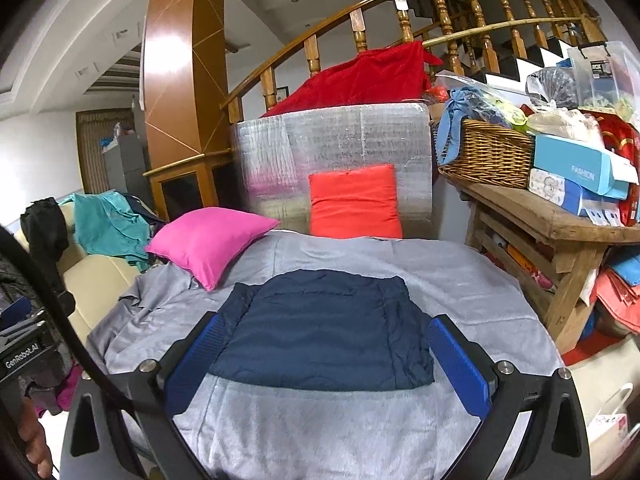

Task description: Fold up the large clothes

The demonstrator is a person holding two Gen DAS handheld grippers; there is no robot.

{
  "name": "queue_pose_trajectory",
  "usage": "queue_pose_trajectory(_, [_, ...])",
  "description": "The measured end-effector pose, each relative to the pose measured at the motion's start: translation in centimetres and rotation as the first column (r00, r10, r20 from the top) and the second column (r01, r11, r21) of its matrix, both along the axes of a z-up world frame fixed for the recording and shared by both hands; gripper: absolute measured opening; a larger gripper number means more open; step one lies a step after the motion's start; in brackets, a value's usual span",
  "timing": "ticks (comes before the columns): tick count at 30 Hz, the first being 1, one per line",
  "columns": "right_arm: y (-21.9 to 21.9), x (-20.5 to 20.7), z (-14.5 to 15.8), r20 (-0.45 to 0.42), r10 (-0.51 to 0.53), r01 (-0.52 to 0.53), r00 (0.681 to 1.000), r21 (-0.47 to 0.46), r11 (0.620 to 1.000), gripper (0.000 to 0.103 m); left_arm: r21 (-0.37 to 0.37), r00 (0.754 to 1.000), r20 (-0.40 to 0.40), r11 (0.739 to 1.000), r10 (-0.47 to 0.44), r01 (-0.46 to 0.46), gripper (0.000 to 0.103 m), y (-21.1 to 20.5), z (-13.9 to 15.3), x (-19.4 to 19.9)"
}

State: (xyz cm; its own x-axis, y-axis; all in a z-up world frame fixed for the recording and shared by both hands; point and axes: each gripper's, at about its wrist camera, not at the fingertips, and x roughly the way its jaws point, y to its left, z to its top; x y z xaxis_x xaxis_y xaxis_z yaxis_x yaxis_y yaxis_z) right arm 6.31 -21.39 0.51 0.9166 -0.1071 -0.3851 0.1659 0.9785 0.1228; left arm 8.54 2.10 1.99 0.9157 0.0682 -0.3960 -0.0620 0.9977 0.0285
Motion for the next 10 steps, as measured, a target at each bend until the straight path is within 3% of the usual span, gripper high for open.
queue_pose_trajectory(6, [-2.0,3.4,-0.7,-0.014,-0.029,0.029,0.999,-0.019,0.999,0.103,-0.029,0.998,-0.043,0.999,-0.036,0.035,0.102,0.0,-1.4,4.3])
queue_pose_trajectory(10, [-6.8,6.6,-2.4,-0.047,-0.127,0.125,0.991,-0.049,0.991,0.103,-0.110,0.991,-0.127,0.993,0.030,-0.044,0.102,3.2,-4.1,11.1])
